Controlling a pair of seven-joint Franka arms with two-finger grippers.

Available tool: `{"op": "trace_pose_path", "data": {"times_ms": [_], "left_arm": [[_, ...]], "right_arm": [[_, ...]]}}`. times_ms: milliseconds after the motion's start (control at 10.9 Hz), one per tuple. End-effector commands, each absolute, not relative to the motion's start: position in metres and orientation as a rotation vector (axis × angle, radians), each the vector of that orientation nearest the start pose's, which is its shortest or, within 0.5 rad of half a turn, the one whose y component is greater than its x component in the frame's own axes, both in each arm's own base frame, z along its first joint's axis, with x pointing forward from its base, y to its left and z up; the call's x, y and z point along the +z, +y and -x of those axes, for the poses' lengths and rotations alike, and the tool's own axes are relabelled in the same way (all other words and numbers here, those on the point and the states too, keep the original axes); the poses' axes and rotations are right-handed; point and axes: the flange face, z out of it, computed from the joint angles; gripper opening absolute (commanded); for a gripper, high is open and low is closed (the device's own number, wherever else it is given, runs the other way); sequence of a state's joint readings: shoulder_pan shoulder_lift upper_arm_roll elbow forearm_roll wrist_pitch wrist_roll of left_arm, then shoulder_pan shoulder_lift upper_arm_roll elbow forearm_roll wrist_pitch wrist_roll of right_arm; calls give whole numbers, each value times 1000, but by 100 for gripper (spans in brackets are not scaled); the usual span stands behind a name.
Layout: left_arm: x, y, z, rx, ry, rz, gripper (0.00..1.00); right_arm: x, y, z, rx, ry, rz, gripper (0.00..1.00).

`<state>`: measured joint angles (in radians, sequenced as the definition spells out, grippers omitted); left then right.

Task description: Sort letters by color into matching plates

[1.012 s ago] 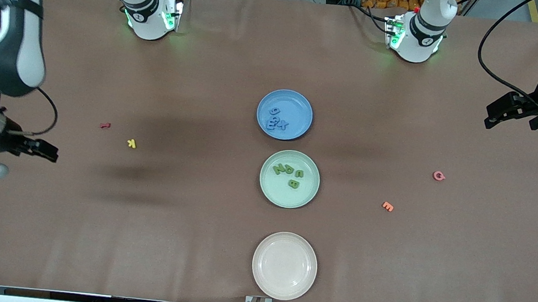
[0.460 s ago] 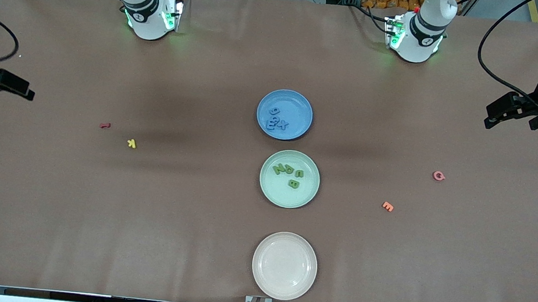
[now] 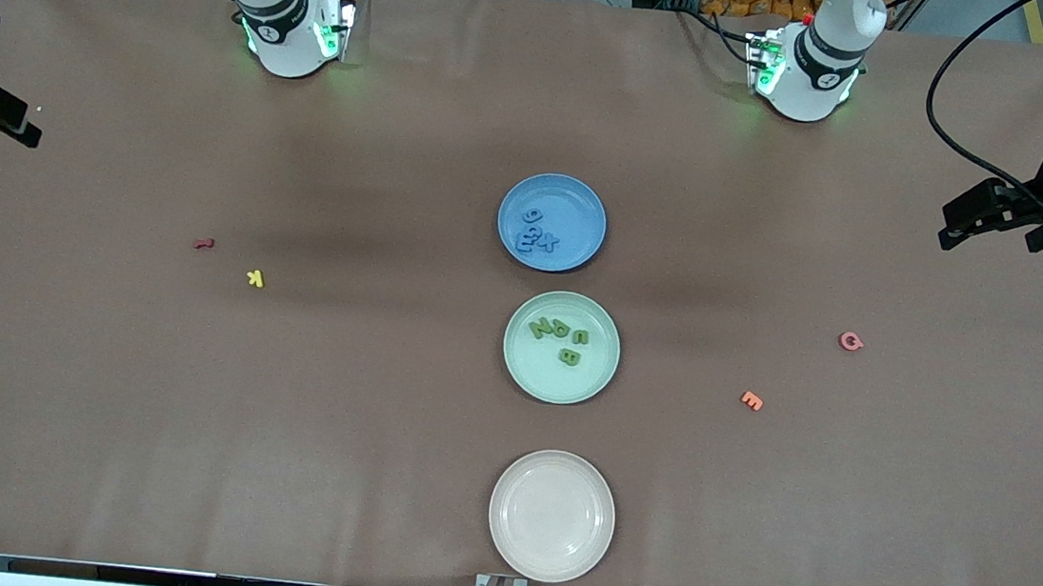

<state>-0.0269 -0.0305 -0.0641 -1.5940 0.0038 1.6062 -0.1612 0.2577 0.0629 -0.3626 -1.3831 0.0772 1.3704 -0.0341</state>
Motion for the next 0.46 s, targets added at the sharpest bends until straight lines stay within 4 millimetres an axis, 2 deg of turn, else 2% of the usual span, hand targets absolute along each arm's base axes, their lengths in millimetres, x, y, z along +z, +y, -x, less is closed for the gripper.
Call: {"op": "trace_pose_path", "data": {"times_ms": [0, 276, 368], "left_arm": [[637, -49, -541, -63, -108, 3140, 100], [637, -48, -541, -63, -111, 3140, 100], [635, -48, -542, -58, -111, 3139, 100]], "right_arm": [[666, -39, -544, 68, 137, 3066, 100], [638, -38, -558, 22, 175, 3075, 100], [636, -35, -560, 18, 172, 3079, 100]]}}
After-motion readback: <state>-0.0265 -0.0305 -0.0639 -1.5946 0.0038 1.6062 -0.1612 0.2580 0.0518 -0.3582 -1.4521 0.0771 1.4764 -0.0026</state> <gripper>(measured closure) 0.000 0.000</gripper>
